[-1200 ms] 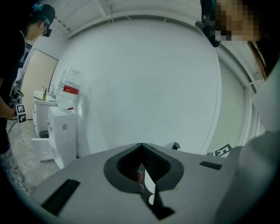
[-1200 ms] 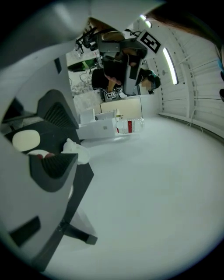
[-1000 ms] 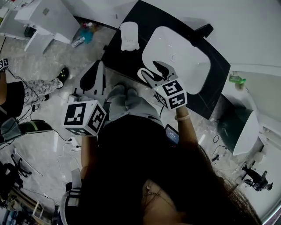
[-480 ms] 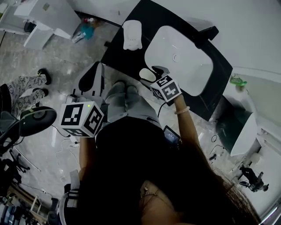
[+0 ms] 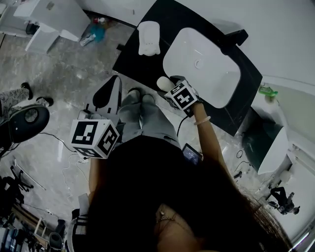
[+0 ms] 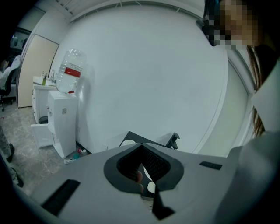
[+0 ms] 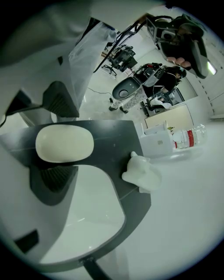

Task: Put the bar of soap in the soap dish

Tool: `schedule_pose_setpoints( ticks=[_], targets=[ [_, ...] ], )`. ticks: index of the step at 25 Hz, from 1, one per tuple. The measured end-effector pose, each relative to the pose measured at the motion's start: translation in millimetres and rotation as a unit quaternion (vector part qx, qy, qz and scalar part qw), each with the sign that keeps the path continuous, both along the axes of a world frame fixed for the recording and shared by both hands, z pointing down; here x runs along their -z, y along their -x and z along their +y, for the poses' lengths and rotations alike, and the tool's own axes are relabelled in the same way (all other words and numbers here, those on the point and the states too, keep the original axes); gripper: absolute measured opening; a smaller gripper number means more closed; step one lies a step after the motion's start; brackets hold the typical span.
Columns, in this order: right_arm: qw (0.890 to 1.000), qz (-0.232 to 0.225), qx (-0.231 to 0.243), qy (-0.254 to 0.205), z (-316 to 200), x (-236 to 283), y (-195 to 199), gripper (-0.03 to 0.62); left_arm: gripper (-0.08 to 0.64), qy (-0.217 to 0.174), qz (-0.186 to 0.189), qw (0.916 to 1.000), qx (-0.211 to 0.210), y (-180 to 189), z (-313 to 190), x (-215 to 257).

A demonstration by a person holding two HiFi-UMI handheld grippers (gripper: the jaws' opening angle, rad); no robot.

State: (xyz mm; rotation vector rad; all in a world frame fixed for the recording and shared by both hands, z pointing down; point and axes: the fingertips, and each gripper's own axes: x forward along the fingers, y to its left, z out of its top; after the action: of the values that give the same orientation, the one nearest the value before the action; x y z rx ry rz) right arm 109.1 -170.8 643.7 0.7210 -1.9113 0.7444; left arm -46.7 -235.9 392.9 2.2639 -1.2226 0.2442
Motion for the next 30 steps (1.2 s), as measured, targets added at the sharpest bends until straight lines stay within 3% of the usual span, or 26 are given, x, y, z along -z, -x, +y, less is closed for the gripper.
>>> schedule_pose_setpoints(
  ticks=[4,9,17,30],
  targets=[
    [1.0,0.023,0.004,0.002,1,-8,-1,0.327,0.0,0.011,-0.001,0.9999,-0.011,-4,6,-6],
    [0.998,0.061,0.012,-0.028,-2,-11,-5,0.321,0.0,0.02,0.0,0.9997,-0.013,-4,10,-11],
    [0.997,0.072,0.014,-0.025,-2,-13,-6,0.301,0.0,0.022,-0.001,0.9996,-0.015,-3,12,-13],
    [0.993,-0.008,-0.091,-0.07,-39,27,3,0.301,0.0,-0.003,0.003,0.9998,-0.019,-2,7,3]
  ],
)
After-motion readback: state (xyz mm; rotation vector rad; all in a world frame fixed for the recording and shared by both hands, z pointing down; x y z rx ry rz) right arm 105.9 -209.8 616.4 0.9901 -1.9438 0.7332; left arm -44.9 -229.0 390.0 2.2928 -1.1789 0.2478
